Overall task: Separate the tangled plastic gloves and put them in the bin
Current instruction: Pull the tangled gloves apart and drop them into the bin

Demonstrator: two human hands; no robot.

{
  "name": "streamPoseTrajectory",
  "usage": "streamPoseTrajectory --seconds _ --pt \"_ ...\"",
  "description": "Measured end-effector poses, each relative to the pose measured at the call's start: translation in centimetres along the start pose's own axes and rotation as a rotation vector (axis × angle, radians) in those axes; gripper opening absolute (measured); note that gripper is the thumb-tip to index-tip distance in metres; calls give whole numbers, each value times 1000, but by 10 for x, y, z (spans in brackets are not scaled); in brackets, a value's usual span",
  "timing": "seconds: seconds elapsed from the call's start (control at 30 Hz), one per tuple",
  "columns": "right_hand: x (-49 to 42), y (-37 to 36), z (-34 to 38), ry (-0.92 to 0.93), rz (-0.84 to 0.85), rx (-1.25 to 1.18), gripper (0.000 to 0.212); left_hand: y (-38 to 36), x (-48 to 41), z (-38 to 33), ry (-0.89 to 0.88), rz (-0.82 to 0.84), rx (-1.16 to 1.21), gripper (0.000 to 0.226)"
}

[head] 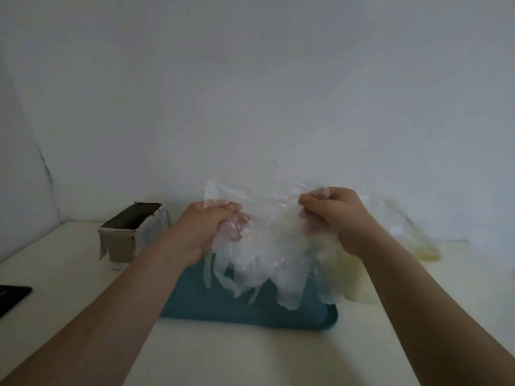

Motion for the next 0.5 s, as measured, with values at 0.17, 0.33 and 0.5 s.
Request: streamPoseTrajectory --seconds 0.17,0.33,0.5 --pt "-9 67 23 66 -29 262 20 -21 -11 -4 10 22 63 16" --pt "-29 128 16 18 -166 577 32 -74 -13 -16 111 216 162 25" --pt "-62 145 -26 -43 -216 878 32 -106 -20 -46 55 320 200 17"
Point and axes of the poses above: each hand's wrist, its own x-axis away from the middle knuckle, its own y-axis out of the back of the hand, z = x × y, the point moved 5 cm from there along -x, towards the middle knuckle, and after that the axes turned 13 degrees about x, right-handed, at the moved point
